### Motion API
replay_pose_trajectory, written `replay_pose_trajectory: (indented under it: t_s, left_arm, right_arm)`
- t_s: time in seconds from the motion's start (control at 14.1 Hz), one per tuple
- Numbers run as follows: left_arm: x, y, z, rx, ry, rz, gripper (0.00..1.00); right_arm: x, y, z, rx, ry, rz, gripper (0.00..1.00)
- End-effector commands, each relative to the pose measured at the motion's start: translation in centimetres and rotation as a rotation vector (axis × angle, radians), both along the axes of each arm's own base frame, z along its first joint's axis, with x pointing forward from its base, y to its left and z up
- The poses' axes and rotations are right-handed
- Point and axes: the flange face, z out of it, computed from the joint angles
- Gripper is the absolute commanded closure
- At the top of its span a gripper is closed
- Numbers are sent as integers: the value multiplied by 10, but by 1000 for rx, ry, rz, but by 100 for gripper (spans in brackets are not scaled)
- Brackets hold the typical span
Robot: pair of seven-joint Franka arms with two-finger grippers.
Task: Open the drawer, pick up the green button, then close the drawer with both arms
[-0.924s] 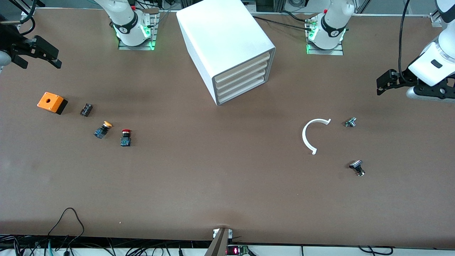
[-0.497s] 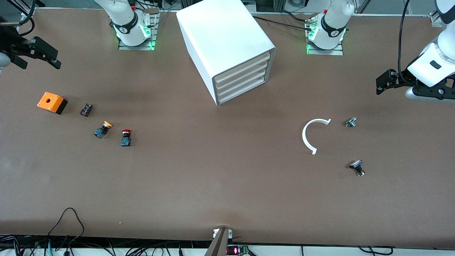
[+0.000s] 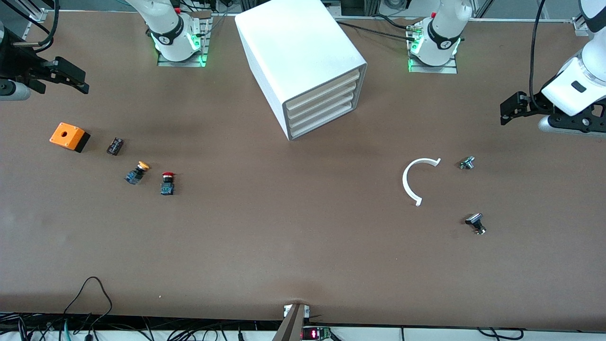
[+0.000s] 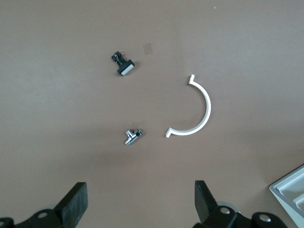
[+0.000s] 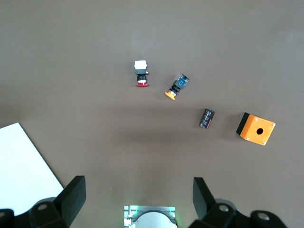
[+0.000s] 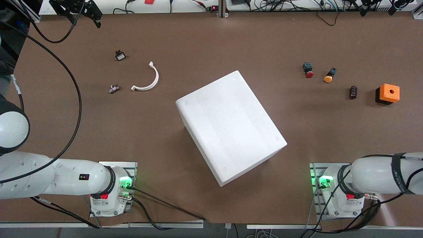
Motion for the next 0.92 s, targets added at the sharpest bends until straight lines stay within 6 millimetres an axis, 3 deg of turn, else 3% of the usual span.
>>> replay_pose_trajectory:
  t_s: [0.0, 0.21, 0.36, 0.57, 0.71, 0.85]
  left_arm:
    - [-6, -15, -2, -67, 89, -12, 1]
    - [-24, -33, -11, -131, 233, -32, 1]
    - [-32, -45, -19, -190, 317, -47, 1]
    - [-28, -56, -40, -335, 409, -42, 1]
    - [-22, -65, -67, -438, 475, -84, 1]
    - [-2, -67, -119, -622, 532, -163, 1]
  right_arm:
    - [-3, 2, 3, -2, 12, -3, 0]
    - [3, 7, -20, -3, 48, 6, 0]
    - [13, 29, -44, -3, 65, 28, 0]
    - [34, 64, -76, -15, 67, -29, 0]
    - [42, 84, -90, -5, 59, -13, 0]
    - [55, 97, -109, 23, 51, -36, 0]
